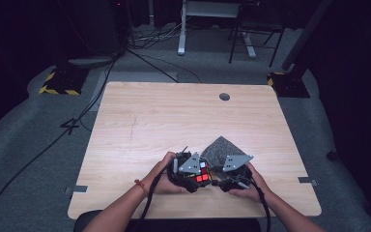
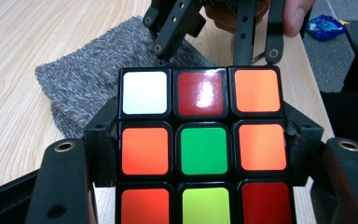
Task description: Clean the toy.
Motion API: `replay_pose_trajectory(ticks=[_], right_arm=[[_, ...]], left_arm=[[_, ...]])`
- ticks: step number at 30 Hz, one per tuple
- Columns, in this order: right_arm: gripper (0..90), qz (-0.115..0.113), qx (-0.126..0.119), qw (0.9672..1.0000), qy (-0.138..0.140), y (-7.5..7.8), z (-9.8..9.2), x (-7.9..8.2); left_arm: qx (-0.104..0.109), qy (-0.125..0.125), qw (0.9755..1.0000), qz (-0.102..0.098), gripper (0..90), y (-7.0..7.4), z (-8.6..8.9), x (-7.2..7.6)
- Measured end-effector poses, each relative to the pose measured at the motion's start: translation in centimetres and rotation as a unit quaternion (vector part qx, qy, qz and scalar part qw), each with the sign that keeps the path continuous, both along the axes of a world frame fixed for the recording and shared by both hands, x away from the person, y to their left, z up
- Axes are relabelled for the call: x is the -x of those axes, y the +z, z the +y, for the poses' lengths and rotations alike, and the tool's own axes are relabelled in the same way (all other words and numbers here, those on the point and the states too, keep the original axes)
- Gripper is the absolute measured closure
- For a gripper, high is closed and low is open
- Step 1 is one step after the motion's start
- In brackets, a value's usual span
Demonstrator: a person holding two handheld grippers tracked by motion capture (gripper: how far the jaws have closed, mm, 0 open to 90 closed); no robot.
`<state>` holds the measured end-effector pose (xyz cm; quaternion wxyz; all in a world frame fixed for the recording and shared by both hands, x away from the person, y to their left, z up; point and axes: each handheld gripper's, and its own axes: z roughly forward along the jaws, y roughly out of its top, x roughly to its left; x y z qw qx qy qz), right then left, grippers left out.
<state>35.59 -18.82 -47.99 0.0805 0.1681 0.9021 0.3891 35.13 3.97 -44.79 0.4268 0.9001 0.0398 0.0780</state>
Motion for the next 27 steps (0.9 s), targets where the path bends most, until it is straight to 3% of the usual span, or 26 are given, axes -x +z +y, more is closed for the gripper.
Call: replay_pose_trajectory(ticks=[13, 18, 22, 27], right_arm=[[51.2, -0.002, -0.024, 0.9997, -0.006, 0.45, -0.61, 0.07], [51.8, 0.001, -0.031, 0.9995, -0.007, 0.47, -0.71, 0.03], [52.5, 0.005, -0.046, 0.9989, -0.012, 0.59, -0.72, 0.15], [52.8, 0.006, -0.059, 0.9981, -0.015, 0.83, -0.94, 0.13]], left_arm=[[0.002, -0.005, 0.9999, 0.013, 33.1, -0.39, -0.05, -0.11], [0.008, -0.007, 0.9998, 0.016, 33.0, -0.33, 0.10, -0.16], [0.026, -0.011, 0.9993, 0.025, 32.7, -0.28, 0.38, -0.32], [0.025, -0.009, 0.9994, 0.023, 32.5, -0.21, 0.52, -0.37]])
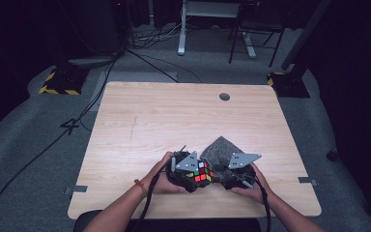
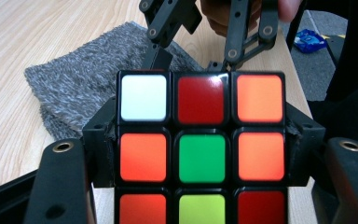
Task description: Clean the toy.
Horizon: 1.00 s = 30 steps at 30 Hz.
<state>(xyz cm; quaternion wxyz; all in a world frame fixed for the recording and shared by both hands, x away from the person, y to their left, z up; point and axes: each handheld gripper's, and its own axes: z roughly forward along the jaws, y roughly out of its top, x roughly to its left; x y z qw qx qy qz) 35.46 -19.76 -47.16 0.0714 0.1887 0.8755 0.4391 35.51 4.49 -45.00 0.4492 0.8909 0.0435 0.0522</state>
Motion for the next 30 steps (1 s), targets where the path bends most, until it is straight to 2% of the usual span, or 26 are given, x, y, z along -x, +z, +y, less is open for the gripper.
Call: replay_pose_trajectory(ticks=[7, 14, 22, 24, 26, 27, 30], right_arm=[[52.8, -0.004, -0.004, 1.0000, -0.001, 0.2, -0.1, 0.0], [53.2, -0.010, -0.003, 0.9999, -0.002, 0.4, -0.2, 0.1], [53.1, -0.015, 0.001, 0.9999, 0.006, 0.3, 0.2, 0.4], [53.1, -0.014, 0.001, 0.9999, 0.007, 0.2, 0.3, 0.5], [51.8, -0.017, 0.003, 0.9998, 0.009, 0.2, 0.4, 0.5], [51.6, -0.018, 0.004, 0.9998, 0.010, 0.3, 0.5, 0.5], [51.7, -0.023, 0.004, 0.9997, 0.009, 0.4, 0.5, 0.6]], left_arm=[[-0.010, -0.002, 0.9999, -0.007, 32.6, -0.1, 0.0, 0.0], [-0.023, -0.004, 0.9997, -0.005, 32.6, -0.4, 0.2, -0.1], [-0.048, -0.008, 0.9987, 0.012, 32.5, -1.4, 0.8, -0.4], [-0.058, -0.007, 0.9982, 0.014, 32.3, -1.7, 0.7, -0.3], [-0.078, -0.007, 0.9969, 0.009, 32.4, -2.2, 0.4, -0.2], [-0.073, -0.007, 0.9972, 0.017, 32.5, -2.3, 0.4, -0.2], [-0.072, -0.006, 0.9972, 0.020, 32.5, -2.3, 0.4, -0.3]])
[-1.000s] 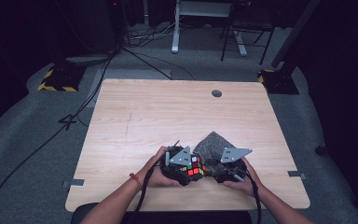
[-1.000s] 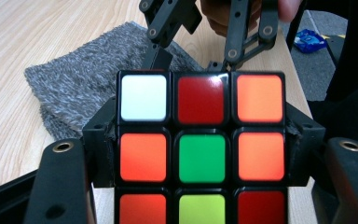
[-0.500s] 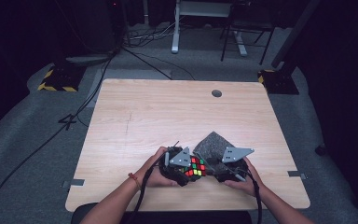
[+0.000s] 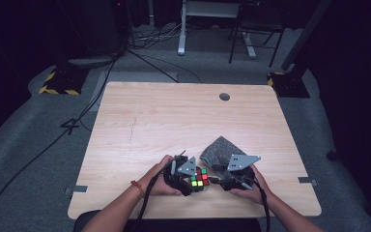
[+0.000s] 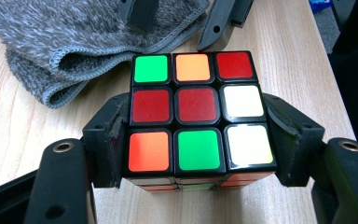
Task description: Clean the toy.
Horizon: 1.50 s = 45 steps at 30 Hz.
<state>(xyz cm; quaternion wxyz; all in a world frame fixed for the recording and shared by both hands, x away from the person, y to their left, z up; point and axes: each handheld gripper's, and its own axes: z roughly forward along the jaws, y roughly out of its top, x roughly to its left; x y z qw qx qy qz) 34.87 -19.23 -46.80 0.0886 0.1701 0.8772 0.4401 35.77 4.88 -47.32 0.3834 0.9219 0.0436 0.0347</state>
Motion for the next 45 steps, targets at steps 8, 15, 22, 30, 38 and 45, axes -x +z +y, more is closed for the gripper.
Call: replay_pose_trajectory(ticks=[8, 15, 22, 30, 38, 45], right_arm=[[46.3, -0.012, 0.034, 0.9993, -0.006, -0.2, -0.7, -0.4], [42.7, -0.041, 0.059, 0.9960, -0.054, 0.6, -2.7, -1.6], [38.2, -0.039, 0.082, 0.9915, -0.093, 0.0, -3.8, -3.5], [34.4, 0.022, 0.079, 0.9910, -0.105, -2.2, -4.2, -5.9], [47.7, 0.041, 0.060, 0.9922, -0.101, -2.6, -4.8, -6.3], [70.8, 0.035, 0.071, 0.9918, -0.100, -2.3, -5.1, -6.1]], left_arm=[[-0.004, 0.019, 0.9998, 0.009, 28.3, -0.4, 0.3, 0.0], [-0.010, 0.043, 0.9987, 0.026, 16.2, -1.6, 0.3, 0.2], [-0.016, 0.048, 0.9980, 0.037, 15.7, -2.3, -0.4, 0.3], [-0.008, 0.054, 0.9976, 0.043, 16.4, -2.8, -0.8, 0.0], [-0.005, 0.060, 0.9975, 0.035, 26.6, -2.7, -0.7, -0.2], [-0.010, 0.054, 0.9981, 0.028, 33.1, -2.6, -0.6, -0.3]])
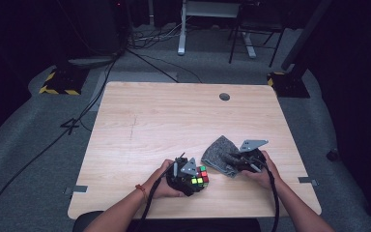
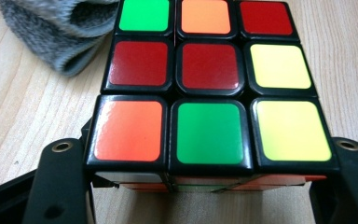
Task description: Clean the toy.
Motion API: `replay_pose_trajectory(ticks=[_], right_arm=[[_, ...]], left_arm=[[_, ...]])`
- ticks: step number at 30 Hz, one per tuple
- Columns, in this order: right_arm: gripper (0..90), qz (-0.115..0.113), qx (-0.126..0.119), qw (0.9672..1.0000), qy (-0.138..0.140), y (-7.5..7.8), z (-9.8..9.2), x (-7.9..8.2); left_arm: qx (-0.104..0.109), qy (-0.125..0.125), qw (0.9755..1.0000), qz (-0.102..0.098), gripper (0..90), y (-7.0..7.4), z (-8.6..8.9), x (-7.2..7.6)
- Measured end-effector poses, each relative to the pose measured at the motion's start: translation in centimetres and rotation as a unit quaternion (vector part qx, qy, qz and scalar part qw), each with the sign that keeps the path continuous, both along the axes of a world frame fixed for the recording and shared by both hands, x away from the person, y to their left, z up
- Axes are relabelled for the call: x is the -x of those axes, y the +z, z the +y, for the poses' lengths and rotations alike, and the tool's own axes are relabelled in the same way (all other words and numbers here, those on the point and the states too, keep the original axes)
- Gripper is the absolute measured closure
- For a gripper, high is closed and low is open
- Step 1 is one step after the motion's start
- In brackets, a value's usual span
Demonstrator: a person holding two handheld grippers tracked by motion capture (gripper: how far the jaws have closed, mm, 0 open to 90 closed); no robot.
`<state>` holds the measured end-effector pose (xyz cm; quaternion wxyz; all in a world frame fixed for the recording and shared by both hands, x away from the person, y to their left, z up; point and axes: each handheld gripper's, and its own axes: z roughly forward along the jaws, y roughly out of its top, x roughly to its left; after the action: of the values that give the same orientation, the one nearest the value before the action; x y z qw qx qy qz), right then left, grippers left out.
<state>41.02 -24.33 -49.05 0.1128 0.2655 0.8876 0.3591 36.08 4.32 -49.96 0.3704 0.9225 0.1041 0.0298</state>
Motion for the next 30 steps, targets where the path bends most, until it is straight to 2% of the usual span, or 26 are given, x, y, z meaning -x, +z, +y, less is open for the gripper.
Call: replay_pose_trajectory(ticks=[5, 11, 15, 20, 25, 28, 30], right_arm=[[72.8, 0.000, 0.019, 0.9997, 0.016, 0.4, -0.4, 0.3], [67.8, 0.013, 0.024, 0.9987, 0.043, 0.7, -1.7, 0.8], [63.7, 0.010, 0.037, 0.9967, 0.071, 1.1, -1.8, 1.5], [53.9, -0.001, 0.025, 0.9962, 0.084, 1.5, -1.2, 2.0], [42.8, -0.015, 0.007, 0.9980, 0.061, 1.5, -0.1, 1.8], [33.2, -0.012, 0.019, 0.9990, 0.037, 0.8, 0.5, 1.3], [31.0, 0.001, 0.012, 0.9997, 0.023, 0.3, 0.4, 0.8]], left_arm=[[-0.004, -0.009, 1.0000, -0.002, 33.2, 0.1, 0.5, -0.4], [-0.013, -0.001, 0.9999, -0.002, 33.0, 0.2, 1.7, -1.1], [-0.015, 0.008, 0.9999, -0.001, 33.0, 0.3, 2.6, -1.7], [-0.009, 0.014, 0.9999, -0.002, 33.0, 0.2, 3.2, -2.2], [-0.001, 0.017, 0.9998, -0.005, 32.3, 0.0, 3.4, -2.4], [-0.001, 0.027, 0.9996, -0.004, 28.7, -0.1, 3.5, -2.4], [0.000, 0.037, 0.9993, -0.005, 25.3, -0.2, 3.4, -2.5]])
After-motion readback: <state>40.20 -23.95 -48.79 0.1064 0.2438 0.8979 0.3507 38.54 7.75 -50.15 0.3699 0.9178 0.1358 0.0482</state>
